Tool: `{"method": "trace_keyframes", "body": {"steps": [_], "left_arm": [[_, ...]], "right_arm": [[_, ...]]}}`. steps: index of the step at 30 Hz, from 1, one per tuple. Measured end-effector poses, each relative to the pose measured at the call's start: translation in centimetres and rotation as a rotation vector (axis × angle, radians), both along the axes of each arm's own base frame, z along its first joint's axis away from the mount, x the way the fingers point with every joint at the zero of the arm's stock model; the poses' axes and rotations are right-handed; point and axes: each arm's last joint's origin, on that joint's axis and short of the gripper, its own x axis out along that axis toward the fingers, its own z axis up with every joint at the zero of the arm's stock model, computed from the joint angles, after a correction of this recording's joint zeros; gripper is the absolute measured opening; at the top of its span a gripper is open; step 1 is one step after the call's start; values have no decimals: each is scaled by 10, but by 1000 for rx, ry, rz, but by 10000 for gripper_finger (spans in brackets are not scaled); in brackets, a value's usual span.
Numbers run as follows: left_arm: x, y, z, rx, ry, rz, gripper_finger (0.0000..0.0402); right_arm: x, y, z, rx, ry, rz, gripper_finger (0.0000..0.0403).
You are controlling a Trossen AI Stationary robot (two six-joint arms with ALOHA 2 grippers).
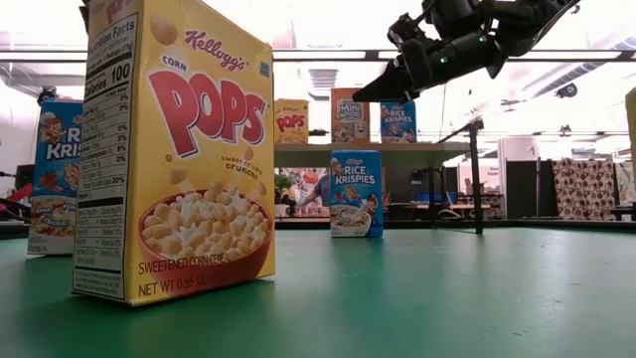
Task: Stack cereal on shelf
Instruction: Put the left blue cereal box on the shelf aligned with the other blue cereal box
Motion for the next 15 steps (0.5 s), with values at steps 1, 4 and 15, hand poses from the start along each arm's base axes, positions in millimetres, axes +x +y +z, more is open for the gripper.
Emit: {"method": "trace_keyframes", "body": {"steps": [1,4,15], "left_arm": [[1,0,-1,1,5,4,59],[3,-3,-5,10,20,-8,81],[5,-26,-23,183,59,-81,227]], "right_arm": [[0,0,0,0,0,0,9],[0,0,0,4,-1,-1,9],[0,0,0,14,-3,-4,9]]}}
